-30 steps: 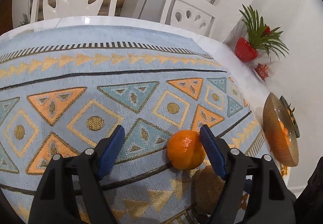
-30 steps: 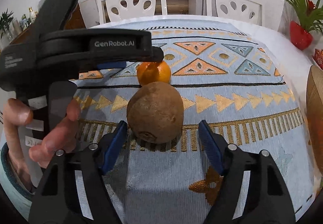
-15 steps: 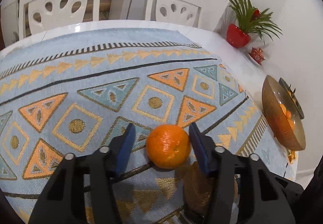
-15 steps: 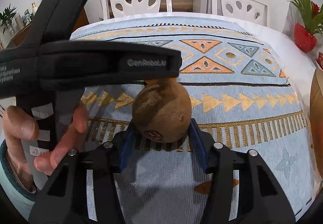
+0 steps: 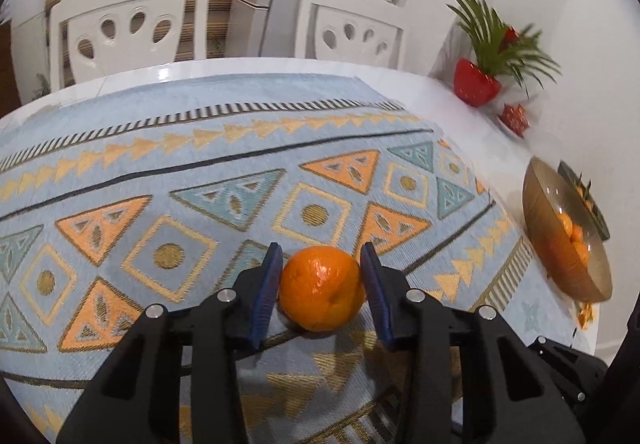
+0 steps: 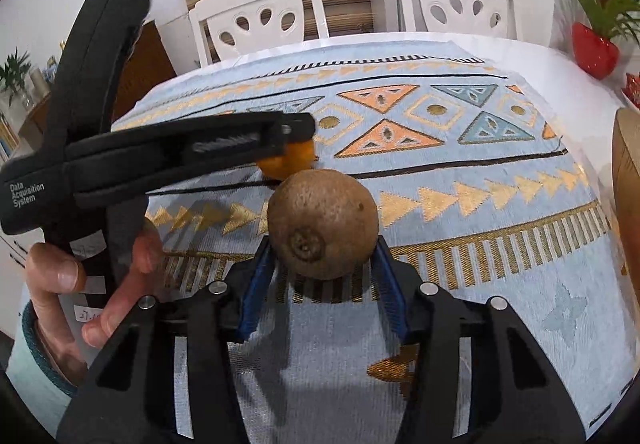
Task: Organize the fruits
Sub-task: 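Grasp the mandarin with the left gripper while the right gripper grasps the brown kiwi, then carry the mandarin and kiwi over the amber bowl with both grippers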
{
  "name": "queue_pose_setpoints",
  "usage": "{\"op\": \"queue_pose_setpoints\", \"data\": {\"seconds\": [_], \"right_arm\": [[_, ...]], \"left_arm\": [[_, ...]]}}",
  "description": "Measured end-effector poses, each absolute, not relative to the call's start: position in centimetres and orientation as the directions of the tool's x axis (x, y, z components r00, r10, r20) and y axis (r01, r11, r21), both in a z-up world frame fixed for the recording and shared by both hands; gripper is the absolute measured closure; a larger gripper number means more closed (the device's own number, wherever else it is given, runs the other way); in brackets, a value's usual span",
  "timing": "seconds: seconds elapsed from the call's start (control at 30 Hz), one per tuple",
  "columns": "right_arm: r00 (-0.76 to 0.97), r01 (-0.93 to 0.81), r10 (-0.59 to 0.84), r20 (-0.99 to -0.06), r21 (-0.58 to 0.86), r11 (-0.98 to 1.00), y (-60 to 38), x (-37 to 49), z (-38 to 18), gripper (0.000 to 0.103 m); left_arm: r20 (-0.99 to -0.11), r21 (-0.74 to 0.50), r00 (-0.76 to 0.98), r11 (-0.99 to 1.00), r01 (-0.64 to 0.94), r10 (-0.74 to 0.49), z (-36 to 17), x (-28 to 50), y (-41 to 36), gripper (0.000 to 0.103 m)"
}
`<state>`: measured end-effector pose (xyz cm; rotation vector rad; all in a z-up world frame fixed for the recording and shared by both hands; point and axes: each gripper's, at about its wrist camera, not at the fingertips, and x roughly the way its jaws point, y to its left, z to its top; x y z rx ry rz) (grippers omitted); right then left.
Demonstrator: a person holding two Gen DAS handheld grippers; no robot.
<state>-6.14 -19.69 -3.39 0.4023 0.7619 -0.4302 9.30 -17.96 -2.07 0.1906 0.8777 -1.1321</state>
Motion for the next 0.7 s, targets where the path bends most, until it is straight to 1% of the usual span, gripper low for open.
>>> {"op": "queue_pose_setpoints", "data": {"seconds": [0.2, 0.3, 0.43, 0.5, 0.53, 0.57, 0.6, 0.63, 0.7], "right_arm": [[0.672, 0.519, -0.212, -0.710, 0.247, 0.819, -20.5, -7.0, -3.1, 0.053], [0.688, 0.514, -0.181, -0.703, 0.295, 0.805, -21.1, -7.4, -3.1, 0.053], [0.707, 0.509, -0.144, -0.692, 0.358, 0.783, -21.9, -8.0, -3.1, 0.053], [0.711, 0.512, -0.145, -0.688, 0.365, 0.778, -21.9, -8.3, -3.0, 0.053], [0.715, 0.513, -0.150, -0.683, 0.366, 0.776, -21.9, -8.5, -2.8, 0.053], [0.718, 0.512, -0.152, -0.679, 0.368, 0.776, -21.9, -8.7, -2.7, 0.053], [0.722, 0.511, -0.153, -0.675, 0.370, 0.776, -21.9, -8.9, -2.6, 0.053], [0.722, 0.510, -0.153, -0.675, 0.370, 0.776, -21.9, -9.0, -2.6, 0.053], [0.716, 0.511, -0.153, -0.681, 0.362, 0.780, -21.8, -8.8, -2.7, 0.053]], "left_arm": [[-0.686, -0.326, 0.134, 0.466, 0.822, -0.715, -2.1, 10.1, -17.5, 0.064], [-0.681, -0.347, 0.121, 0.464, 0.815, -0.722, -2.1, 10.2, -17.3, 0.064], [-0.649, -0.445, 0.038, 0.420, 0.791, -0.759, -2.1, 10.6, -16.8, 0.067], [-0.641, -0.465, 0.018, 0.406, 0.787, -0.767, -2.1, 10.4, -16.7, 0.072], [-0.637, -0.473, 0.009, 0.400, 0.785, -0.771, -2.0, 10.3, -16.7, 0.076], [-0.631, -0.479, 0.007, 0.397, 0.783, -0.776, -1.8, 10.2, -16.5, 0.084], [-0.632, -0.474, 0.011, 0.398, 0.785, -0.775, -1.7, 10.1, -16.5, 0.086], [-0.637, -0.465, 0.018, 0.402, 0.789, -0.771, -1.6, 9.9, -16.5, 0.086], [-0.647, -0.457, 0.019, 0.408, 0.790, -0.762, -1.7, 10.0, -16.9, 0.079]]}}
